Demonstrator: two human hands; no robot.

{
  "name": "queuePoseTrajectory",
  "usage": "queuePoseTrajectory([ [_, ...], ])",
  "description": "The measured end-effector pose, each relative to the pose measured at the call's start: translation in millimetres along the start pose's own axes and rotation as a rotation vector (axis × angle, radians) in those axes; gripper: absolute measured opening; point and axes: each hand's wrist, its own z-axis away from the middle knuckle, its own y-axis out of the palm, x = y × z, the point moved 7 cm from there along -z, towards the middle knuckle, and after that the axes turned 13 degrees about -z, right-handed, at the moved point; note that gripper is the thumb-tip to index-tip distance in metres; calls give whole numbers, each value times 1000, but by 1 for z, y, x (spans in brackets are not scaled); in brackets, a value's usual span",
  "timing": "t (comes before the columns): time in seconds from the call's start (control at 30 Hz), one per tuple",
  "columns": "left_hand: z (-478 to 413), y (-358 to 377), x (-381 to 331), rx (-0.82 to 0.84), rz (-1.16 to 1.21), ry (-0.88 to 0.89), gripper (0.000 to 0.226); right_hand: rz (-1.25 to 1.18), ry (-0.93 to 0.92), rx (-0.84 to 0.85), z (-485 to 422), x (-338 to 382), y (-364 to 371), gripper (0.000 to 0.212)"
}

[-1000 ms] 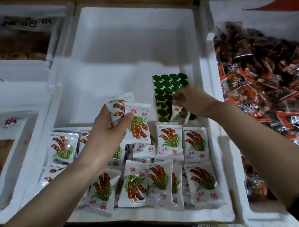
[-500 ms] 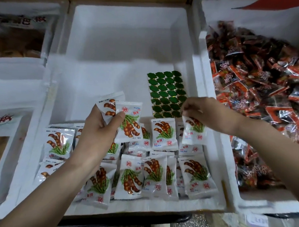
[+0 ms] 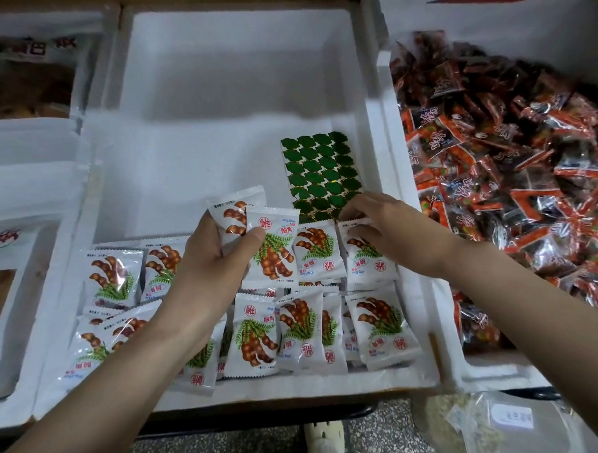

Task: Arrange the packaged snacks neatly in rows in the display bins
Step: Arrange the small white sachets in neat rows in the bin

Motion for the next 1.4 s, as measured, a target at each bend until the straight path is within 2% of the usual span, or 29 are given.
queuePoseTrajectory([
  [0.1, 4, -1, -1, 3, 12, -8, 11, -48, -19, -105, 9, 18, -8, 22],
  [0.17, 7, 0, -4, 11, 23, -10, 12, -293, 11, -204, 19, 35, -12, 17],
  [0.23, 12, 5, -10, 36, 30, 5, 17, -609, 105, -159, 30, 52, -2, 19],
  [0.27, 15, 8, -13, 48, 26, 16, 18, -683, 138, -113, 35, 60, 6, 25],
  [0.37, 25, 18, -16, 64, 39, 30, 16, -727, 138, -90, 45, 70, 19, 23],
  [0.53, 34, 24, -5, 87, 133, -45, 13, -929, 298, -147, 64, 45, 16, 30],
  [0.6, 33, 19, 2, 53, 137, -74, 6, -849, 323, -183, 74, 31, 9, 30],
  [0.73, 35, 11, 10, 10, 234, -147, 12, -422, 343, -168, 93, 8, 7, 23],
  [0.83, 40, 9, 13, 8, 252, -171, 14, -227, 267, -122, 101, 10, 22, 32],
  [0.93, 44, 8, 16, 15, 223, -197, 9, -82, 176, -176, 104, 14, 30, 36],
  [1.1, 50, 9, 19, 36, 190, -201, 10, 14, 199, -282, 110, 17, 24, 36],
  [1.27, 53, 8, 24, 40, 136, -217, 24, 96, 213, -203, 113, 25, 26, 45],
  [1.4, 53, 2, 29, 23, 80, -219, 24, 162, 166, -237, 113, 31, 26, 35],
])
